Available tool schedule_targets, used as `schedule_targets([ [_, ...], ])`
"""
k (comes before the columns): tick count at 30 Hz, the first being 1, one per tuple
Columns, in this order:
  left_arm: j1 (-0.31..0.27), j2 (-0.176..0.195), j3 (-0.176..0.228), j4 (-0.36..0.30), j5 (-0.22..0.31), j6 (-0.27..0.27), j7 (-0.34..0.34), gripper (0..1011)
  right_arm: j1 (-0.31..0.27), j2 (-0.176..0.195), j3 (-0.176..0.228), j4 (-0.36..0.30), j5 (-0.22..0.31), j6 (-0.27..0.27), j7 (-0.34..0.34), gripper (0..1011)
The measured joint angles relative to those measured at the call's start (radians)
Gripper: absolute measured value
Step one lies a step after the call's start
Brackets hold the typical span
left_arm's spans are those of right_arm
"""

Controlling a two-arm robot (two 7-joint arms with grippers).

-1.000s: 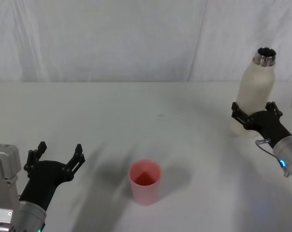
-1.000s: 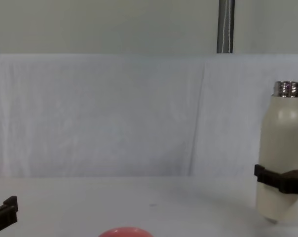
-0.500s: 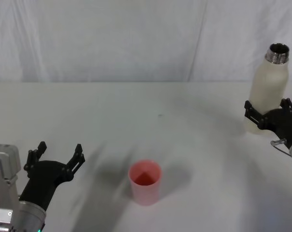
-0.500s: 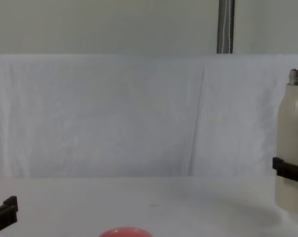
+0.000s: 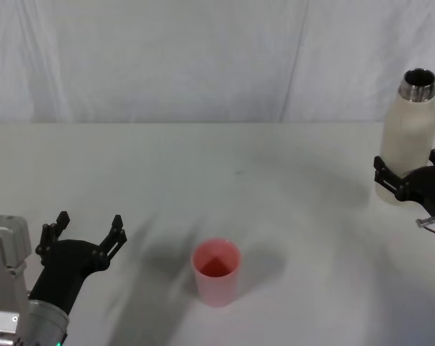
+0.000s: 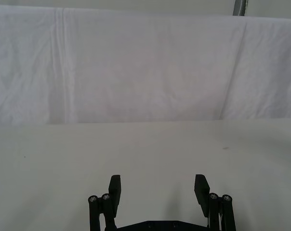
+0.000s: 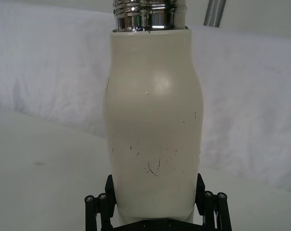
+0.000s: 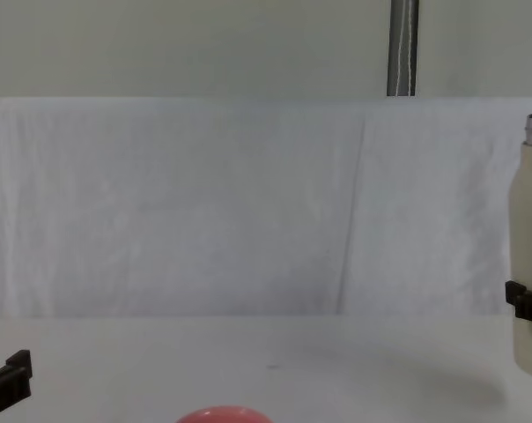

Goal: Grasp the thermos with one hand and pour water into the cup lid.

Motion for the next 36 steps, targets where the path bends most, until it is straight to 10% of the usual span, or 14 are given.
schedule_targets([
  [36,0.0,0.0,0.0,0.0,0.0,0.0,0.0,1001,-0.072,0.019,-0.076,-0.057,-0.306,-0.189,-0.068,953],
])
